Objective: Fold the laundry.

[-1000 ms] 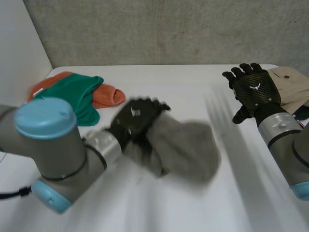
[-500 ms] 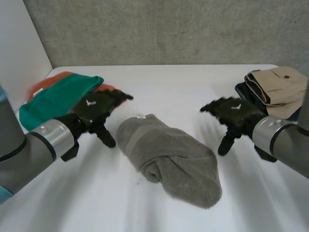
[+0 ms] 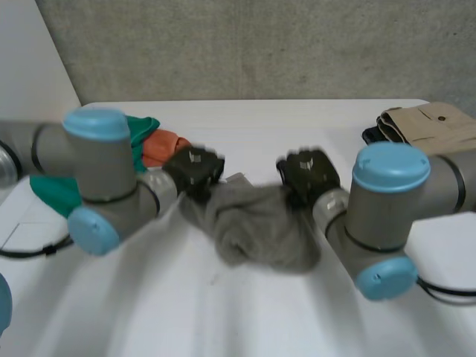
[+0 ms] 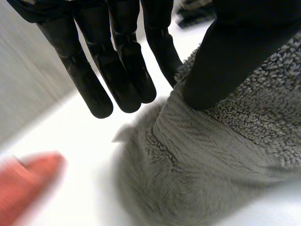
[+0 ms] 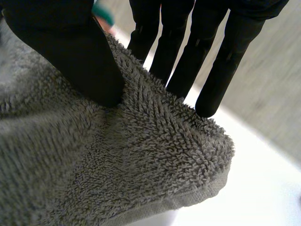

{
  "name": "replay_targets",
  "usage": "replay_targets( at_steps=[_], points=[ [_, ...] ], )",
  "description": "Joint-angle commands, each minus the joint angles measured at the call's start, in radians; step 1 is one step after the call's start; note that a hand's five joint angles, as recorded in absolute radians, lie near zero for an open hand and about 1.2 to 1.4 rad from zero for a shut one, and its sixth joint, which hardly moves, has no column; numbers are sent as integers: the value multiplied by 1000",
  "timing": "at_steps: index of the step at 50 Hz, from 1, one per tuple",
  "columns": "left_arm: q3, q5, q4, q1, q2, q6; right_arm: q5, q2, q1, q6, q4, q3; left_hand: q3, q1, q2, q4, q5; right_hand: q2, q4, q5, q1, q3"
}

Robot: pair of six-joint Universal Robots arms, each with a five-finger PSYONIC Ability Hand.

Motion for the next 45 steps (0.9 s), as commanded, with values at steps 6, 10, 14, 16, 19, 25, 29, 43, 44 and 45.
replay_targets(
  at_steps=[6, 10, 14, 16, 19, 25, 29, 43, 44, 45],
  points=[
    [215, -116, 395, 35, 237, -129, 76, -168, 28, -174, -574, -125, 208, 285, 203, 198, 260, 235, 203, 262, 338, 222],
    [97, -109, 542, 46, 337, -202, 49, -231, 41, -181, -785, -79, 208, 285, 203, 198, 260, 235, 203, 262, 338, 222],
    [-47, -58, 541, 63, 412, -245, -20, -261, 61, -173, -738, -45, 208, 285, 203, 198, 260, 235, 203, 262, 338, 222],
    [-158, -32, 521, 78, 451, -252, -45, -267, 70, -171, -657, -27, 208, 285, 203, 198, 260, 235, 203, 262, 338, 222],
    [-317, -6, 497, 97, 500, -247, -40, -260, 82, -178, -499, 5, 208, 285, 203, 198, 260, 235, 203, 262, 338, 222],
    [-592, 46, 480, 135, 547, -213, -39, -229, 108, -175, -218, 116, 208, 285, 203, 198, 260, 235, 203, 262, 338, 222],
    [-751, 83, 464, 154, 554, -158, -46, -177, 146, -173, -86, 205, 208, 285, 203, 198, 260, 235, 203, 262, 338, 222],
    [-833, 106, 185, 212, 630, 8, -49, -204, 78, -178, -60, 252, -1014, -936, -1018, -1024, -962, -986, -1018, -960, -884, -1000],
    [-824, 106, 173, 210, 641, 8, -51, -224, 68, -167, -58, 251, -1014, -936, -1018, -1024, -962, -986, -1018, -960, -884, -1000],
    [-813, 108, 161, 207, 649, 6, -55, -241, 59, -155, -57, 251, -1014, -936, -1018, -1024, -962, -986, -1018, -960, -884, -1000]
  ],
)
